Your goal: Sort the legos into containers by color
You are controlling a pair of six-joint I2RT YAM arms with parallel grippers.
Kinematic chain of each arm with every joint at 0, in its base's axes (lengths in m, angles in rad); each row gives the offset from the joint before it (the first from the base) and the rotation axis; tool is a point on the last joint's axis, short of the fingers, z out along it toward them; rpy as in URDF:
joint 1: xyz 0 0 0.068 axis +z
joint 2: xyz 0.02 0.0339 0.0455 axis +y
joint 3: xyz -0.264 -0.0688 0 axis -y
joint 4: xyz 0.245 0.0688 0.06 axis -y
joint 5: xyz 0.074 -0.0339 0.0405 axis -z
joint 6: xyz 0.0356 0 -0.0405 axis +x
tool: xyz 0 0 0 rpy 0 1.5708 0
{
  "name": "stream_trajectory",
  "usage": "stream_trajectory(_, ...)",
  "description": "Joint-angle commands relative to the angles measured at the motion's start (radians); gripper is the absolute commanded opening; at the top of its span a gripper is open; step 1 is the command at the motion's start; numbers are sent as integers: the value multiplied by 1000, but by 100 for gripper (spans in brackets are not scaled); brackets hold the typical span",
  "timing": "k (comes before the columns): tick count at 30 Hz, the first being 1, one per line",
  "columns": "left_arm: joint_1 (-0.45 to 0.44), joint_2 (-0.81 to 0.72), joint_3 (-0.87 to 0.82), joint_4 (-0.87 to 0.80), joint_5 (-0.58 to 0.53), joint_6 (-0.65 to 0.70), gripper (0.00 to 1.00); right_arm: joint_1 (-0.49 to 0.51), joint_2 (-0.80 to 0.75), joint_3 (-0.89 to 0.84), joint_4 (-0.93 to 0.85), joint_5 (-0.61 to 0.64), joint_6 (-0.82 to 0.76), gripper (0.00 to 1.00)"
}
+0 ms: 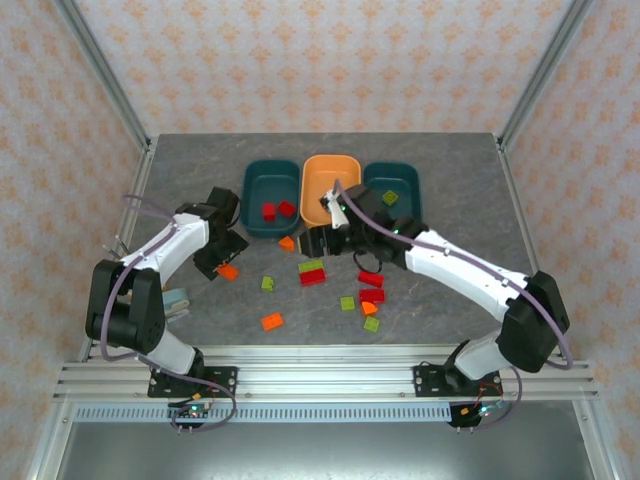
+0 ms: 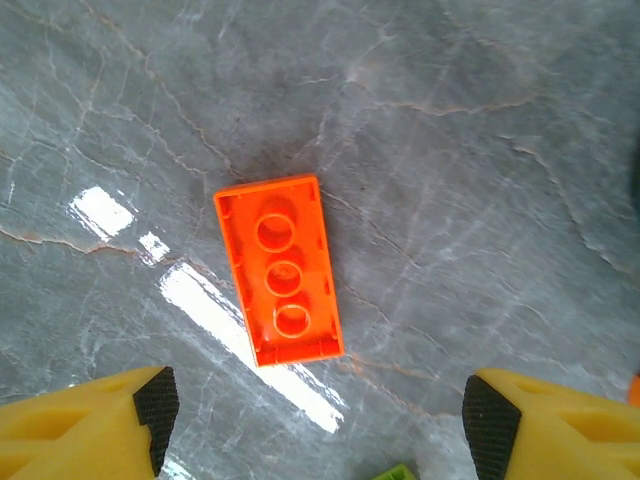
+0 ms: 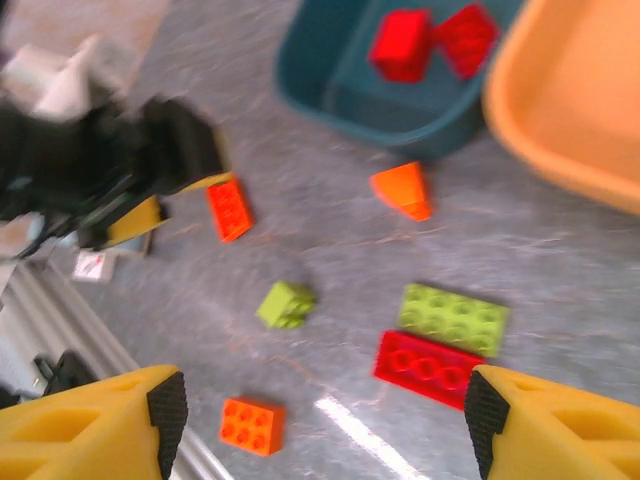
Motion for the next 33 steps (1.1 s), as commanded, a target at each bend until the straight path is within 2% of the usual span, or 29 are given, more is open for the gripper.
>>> stream_trajectory(1, 14, 34, -17, 47, -13, -75, 77, 21, 2, -27, 171, 12, 26, 74)
stream_trajectory(5, 16, 82, -15, 54, -25, -87, 73, 38, 0, -26, 160, 24, 44, 74)
stream_trajectory(14, 19, 71, -136, 171, -33, -77, 65, 38, 0, -9, 104, 29, 37, 74)
stream_trajectory(23, 26, 44, -226, 312, -32, -43, 45, 38, 12, -6, 112, 13, 69, 73)
stream_trajectory(27, 32, 47, -230, 326, -36, -16, 37, 38, 11, 0, 108, 11, 72, 73)
stream_trajectory(33, 31, -4, -203, 271, -58, 22, 34, 38, 2, 4, 95, 29, 71, 73)
